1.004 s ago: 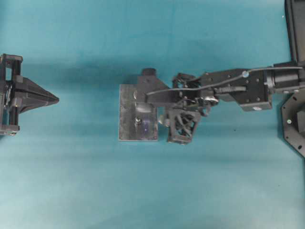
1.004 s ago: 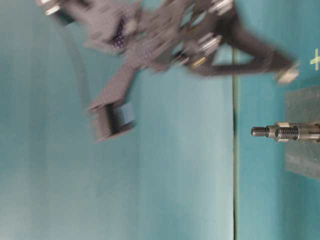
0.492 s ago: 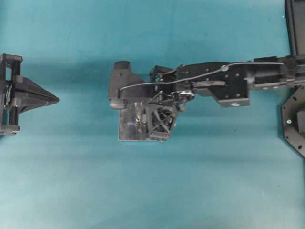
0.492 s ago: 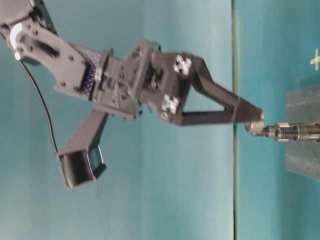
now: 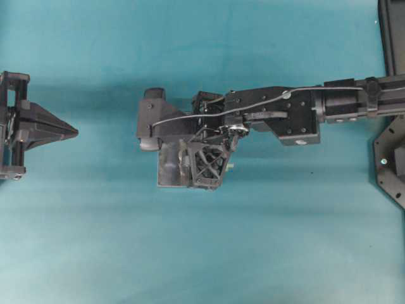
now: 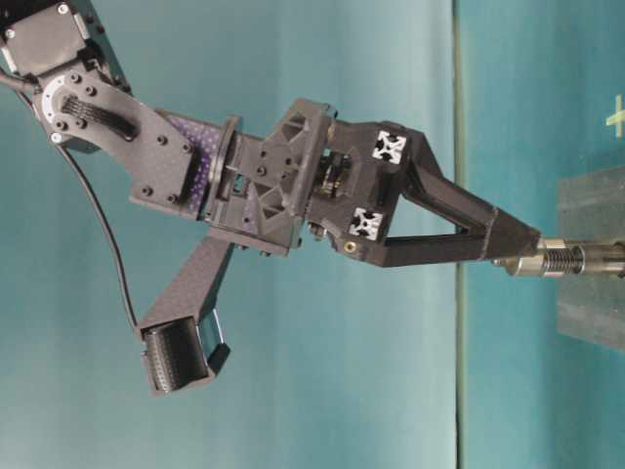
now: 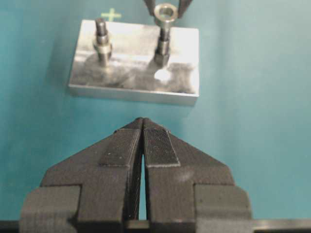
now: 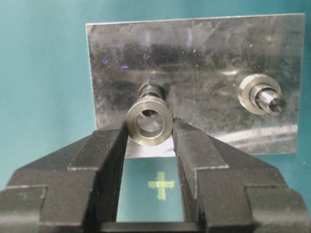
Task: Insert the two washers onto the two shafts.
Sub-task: 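Carry the washer over the lower shaft and lower it onto the shaft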
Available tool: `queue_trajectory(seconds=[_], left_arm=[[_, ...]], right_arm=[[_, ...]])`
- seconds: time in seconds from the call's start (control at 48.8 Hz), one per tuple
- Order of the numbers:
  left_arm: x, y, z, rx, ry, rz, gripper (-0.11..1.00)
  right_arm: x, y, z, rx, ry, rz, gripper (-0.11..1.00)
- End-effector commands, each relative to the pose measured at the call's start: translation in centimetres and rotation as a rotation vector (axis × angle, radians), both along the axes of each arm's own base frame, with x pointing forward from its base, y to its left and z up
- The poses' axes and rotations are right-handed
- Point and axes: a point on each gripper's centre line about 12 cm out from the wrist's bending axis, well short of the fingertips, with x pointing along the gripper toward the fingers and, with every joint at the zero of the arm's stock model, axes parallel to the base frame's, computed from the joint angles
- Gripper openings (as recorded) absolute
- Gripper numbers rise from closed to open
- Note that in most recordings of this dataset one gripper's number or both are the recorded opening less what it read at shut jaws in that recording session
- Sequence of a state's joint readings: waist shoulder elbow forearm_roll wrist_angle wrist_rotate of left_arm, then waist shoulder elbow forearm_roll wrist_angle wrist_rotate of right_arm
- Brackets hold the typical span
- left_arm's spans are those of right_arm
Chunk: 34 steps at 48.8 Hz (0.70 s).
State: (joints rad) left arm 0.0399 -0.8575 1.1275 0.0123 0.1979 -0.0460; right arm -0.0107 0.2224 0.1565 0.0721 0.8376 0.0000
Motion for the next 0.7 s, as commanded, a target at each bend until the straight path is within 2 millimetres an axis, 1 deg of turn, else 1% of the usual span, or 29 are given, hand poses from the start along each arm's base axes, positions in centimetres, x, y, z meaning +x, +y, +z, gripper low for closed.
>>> queue_trajectory(seconds=[0.0, 0.492, 0.676], left_arm=[[0.28, 0.05, 0.64, 0.001, -0.021, 0.002, 0.00], [0.30, 0.05, 0.70, 0.001, -0.023, 0.002, 0.00], [0.30, 0.05, 0.70, 0.001, -0.023, 0.002, 0.00]], right_arm=[[0.53, 0.12, 1.75, -0.007, -0.053, 0.015, 0.34], [0.93, 0.17, 1.66, -0.011, -0.067, 0.024, 0.34], [0.93, 0.18, 1.29, -0.010, -0.055, 0.022, 0.34]])
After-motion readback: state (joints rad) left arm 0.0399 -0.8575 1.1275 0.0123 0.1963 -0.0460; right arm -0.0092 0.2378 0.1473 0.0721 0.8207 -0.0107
